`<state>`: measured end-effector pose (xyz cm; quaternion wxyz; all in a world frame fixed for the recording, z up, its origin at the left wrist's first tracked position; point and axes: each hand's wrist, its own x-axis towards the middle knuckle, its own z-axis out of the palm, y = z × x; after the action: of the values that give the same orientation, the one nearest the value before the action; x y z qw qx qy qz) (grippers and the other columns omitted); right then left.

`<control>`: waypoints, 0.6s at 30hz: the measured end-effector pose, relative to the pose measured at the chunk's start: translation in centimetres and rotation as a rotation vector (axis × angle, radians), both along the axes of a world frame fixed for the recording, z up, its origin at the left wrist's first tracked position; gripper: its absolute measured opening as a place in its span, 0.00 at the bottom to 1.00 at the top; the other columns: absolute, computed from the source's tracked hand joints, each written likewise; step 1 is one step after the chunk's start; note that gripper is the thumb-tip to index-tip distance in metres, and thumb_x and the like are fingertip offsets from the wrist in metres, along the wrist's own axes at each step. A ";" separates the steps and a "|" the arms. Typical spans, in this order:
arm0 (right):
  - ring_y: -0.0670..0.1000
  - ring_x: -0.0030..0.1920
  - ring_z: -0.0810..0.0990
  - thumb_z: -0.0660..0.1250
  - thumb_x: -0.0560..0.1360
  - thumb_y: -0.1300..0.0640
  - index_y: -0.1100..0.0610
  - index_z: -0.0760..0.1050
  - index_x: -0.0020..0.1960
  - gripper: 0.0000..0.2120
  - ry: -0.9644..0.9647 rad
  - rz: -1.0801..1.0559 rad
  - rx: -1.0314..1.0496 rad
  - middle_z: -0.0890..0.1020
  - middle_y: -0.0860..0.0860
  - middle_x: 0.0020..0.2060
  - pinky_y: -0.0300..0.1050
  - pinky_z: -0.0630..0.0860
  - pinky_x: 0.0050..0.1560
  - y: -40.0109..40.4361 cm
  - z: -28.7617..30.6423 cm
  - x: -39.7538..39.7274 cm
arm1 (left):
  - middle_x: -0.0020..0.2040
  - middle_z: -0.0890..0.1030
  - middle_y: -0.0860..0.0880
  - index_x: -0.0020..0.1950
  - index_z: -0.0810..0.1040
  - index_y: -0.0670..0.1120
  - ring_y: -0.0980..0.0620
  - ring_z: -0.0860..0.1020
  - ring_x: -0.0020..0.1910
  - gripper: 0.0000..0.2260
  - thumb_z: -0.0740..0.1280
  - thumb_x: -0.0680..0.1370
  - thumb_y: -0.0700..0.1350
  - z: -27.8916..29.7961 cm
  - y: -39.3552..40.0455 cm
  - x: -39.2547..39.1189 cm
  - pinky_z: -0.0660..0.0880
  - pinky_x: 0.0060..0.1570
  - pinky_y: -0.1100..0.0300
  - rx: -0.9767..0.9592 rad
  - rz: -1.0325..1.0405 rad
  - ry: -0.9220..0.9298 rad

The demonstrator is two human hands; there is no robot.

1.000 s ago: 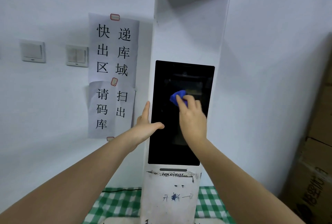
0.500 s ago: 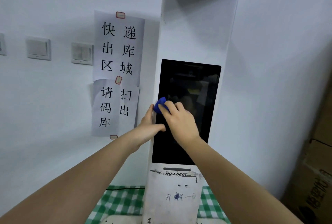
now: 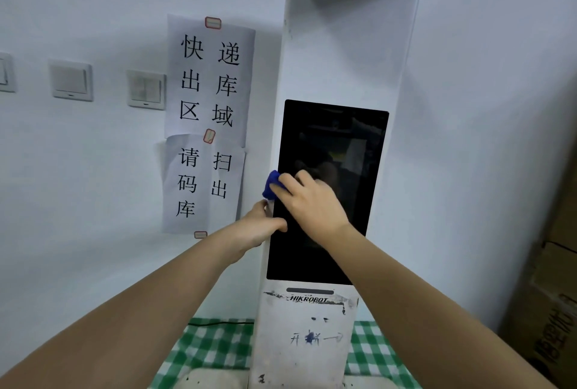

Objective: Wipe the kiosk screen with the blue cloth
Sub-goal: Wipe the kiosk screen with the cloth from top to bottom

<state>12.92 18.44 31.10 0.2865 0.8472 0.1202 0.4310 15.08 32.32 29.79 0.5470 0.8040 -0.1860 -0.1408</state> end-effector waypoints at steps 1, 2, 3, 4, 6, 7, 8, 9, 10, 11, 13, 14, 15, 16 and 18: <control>0.54 0.45 0.76 0.76 0.59 0.61 0.56 0.77 0.60 0.29 -0.039 -0.019 0.028 0.78 0.52 0.52 0.43 0.73 0.33 0.0 0.7 -0.1 | 0.59 0.69 0.50 0.74 0.57 0.47 0.51 0.69 0.57 0.29 0.64 0.75 0.43 0.0 0.0 0.0 0.70 0.52 0.59 -0.002 0.005 -0.002; 0.54 0.45 0.76 0.76 0.59 0.63 0.56 0.77 0.60 0.30 -0.089 -0.031 0.104 0.78 0.53 0.52 0.43 0.73 0.33 0.2 1.3 -0.1 | 0.60 0.68 0.50 0.75 0.56 0.46 0.51 0.69 0.57 0.30 0.65 0.75 0.43 0.0 -0.1 -0.1 0.70 0.52 0.59 -0.003 0.010 -0.009; 0.55 0.45 0.76 0.76 0.59 0.64 0.57 0.77 0.60 0.30 -0.125 -0.036 0.192 0.78 0.53 0.52 0.44 0.72 0.32 0.4 1.5 -0.1 | 0.62 0.67 0.49 0.76 0.56 0.46 0.52 0.68 0.57 0.31 0.65 0.75 0.43 0.1 -0.1 -0.2 0.70 0.52 0.59 0.000 0.014 -0.015; 0.55 0.44 0.76 0.76 0.58 0.65 0.57 0.77 0.60 0.30 -0.140 -0.036 0.252 0.78 0.54 0.52 0.44 0.72 0.31 0.8 1.3 0.0 | 0.64 0.67 0.49 0.75 0.57 0.47 0.52 0.68 0.57 0.31 0.65 0.75 0.43 0.1 -0.2 -0.3 0.70 0.53 0.59 0.005 0.019 -0.017; 0.55 0.43 0.75 0.76 0.58 0.62 0.57 0.78 0.58 0.28 -0.088 -0.037 0.224 0.78 0.53 0.51 0.43 0.70 0.29 1.6 0.0 0.2 | 0.62 0.70 0.48 0.69 0.63 0.47 0.51 0.69 0.55 0.23 0.64 0.75 0.41 0.0 -0.3 -0.3 0.70 0.50 0.59 0.021 0.025 -0.019; 0.54 0.43 0.75 0.77 0.58 0.60 0.56 0.78 0.56 0.27 -0.028 -0.036 0.136 0.78 0.52 0.50 0.43 0.69 0.29 1.9 -0.7 0.3 | 0.59 0.71 0.48 0.65 0.65 0.46 0.51 0.70 0.53 0.20 0.63 0.74 0.40 0.0 -0.2 -0.3 0.70 0.48 0.60 0.039 0.021 -0.022; 0.53 0.43 0.75 0.78 0.57 0.57 0.55 0.79 0.55 0.26 0.039 -0.042 0.034 0.77 0.51 0.50 0.43 0.69 0.30 1.9 -1.3 0.3 | 0.58 0.73 0.47 0.63 0.65 0.44 0.51 0.70 0.53 0.18 0.63 0.74 0.39 -0.1 -0.1 -0.3 0.70 0.48 0.60 0.060 0.014 -0.019; 0.53 0.43 0.74 0.78 0.58 0.56 0.55 0.79 0.54 0.25 0.073 -0.053 -0.039 0.77 0.50 0.49 0.42 0.69 0.30 1.9 -1.3 0.3 | 0.58 0.74 0.47 0.64 0.65 0.44 0.51 0.71 0.53 0.20 0.63 0.73 0.38 -0.3 -0.1 -0.2 0.71 0.50 0.59 0.074 0.005 -0.005; 0.52 0.44 0.74 0.78 0.58 0.56 0.55 0.79 0.54 0.24 0.064 -0.056 -0.055 0.77 0.50 0.49 0.42 0.69 0.31 1.7 -0.8 0.2 | 0.60 0.74 0.46 0.65 0.65 0.44 0.51 0.71 0.55 0.22 0.64 0.72 0.38 -0.4 0.0 -0.1 0.72 0.54 0.57 0.080 0.005 0.012; 0.52 0.43 0.75 0.77 0.59 0.58 0.55 0.79 0.55 0.24 0.025 -0.051 -0.024 0.77 0.50 0.49 0.42 0.69 0.30 1.4 -0.2 0.2 | 0.60 0.74 0.46 0.68 0.63 0.44 0.50 0.71 0.56 0.24 0.64 0.73 0.38 -0.4 0.1 -0.1 0.71 0.56 0.56 0.077 0.007 0.019; 0.53 0.43 0.76 0.77 0.58 0.62 0.56 0.78 0.58 0.28 -0.063 -0.050 0.130 0.78 0.52 0.51 0.42 0.70 0.30 1.1 0.9 0.1 | 0.61 0.72 0.48 0.74 0.57 0.45 0.50 0.71 0.58 0.30 0.64 0.74 0.36 -0.4 0.1 -0.2 0.70 0.54 0.58 0.050 0.001 0.025; 0.54 0.44 0.76 0.77 0.58 0.63 0.56 0.78 0.59 0.30 -0.083 -0.056 0.190 0.78 0.52 0.51 0.42 0.71 0.30 1.1 1.0 0.0 | 0.63 0.72 0.48 0.76 0.54 0.46 0.50 0.70 0.60 0.33 0.64 0.74 0.36 -0.2 0.1 -0.3 0.69 0.54 0.59 0.041 -0.003 0.027; 0.54 0.44 0.76 0.77 0.57 0.64 0.57 0.77 0.60 0.31 -0.082 -0.054 0.205 0.78 0.53 0.52 0.42 0.72 0.30 1.1 0.8 -0.1 | 0.64 0.71 0.48 0.77 0.52 0.47 0.50 0.70 0.61 0.34 0.64 0.74 0.37 -0.1 0.1 -0.3 0.69 0.53 0.60 0.036 -0.003 0.021; 0.53 0.44 0.76 0.77 0.58 0.63 0.56 0.77 0.60 0.30 -0.064 -0.046 0.170 0.78 0.52 0.52 0.42 0.72 0.30 1.0 0.4 -0.2 | 0.64 0.71 0.48 0.77 0.52 0.47 0.50 0.71 0.61 0.35 0.64 0.74 0.37 0.0 0.0 -0.3 0.69 0.53 0.60 0.031 0.001 0.007; 0.52 0.43 0.75 0.77 0.59 0.60 0.56 0.78 0.59 0.29 0.016 -0.027 0.022 0.78 0.51 0.51 0.41 0.72 0.30 0.7 -0.7 -0.4 | 0.60 0.70 0.49 0.75 0.55 0.46 0.50 0.71 0.58 0.31 0.63 0.75 0.37 0.2 -0.2 -0.3 0.70 0.52 0.60 0.027 0.001 -0.030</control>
<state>12.47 19.09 30.42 0.2820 0.8552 0.1063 0.4216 14.76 32.10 30.01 0.5335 0.8133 -0.1919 -0.1309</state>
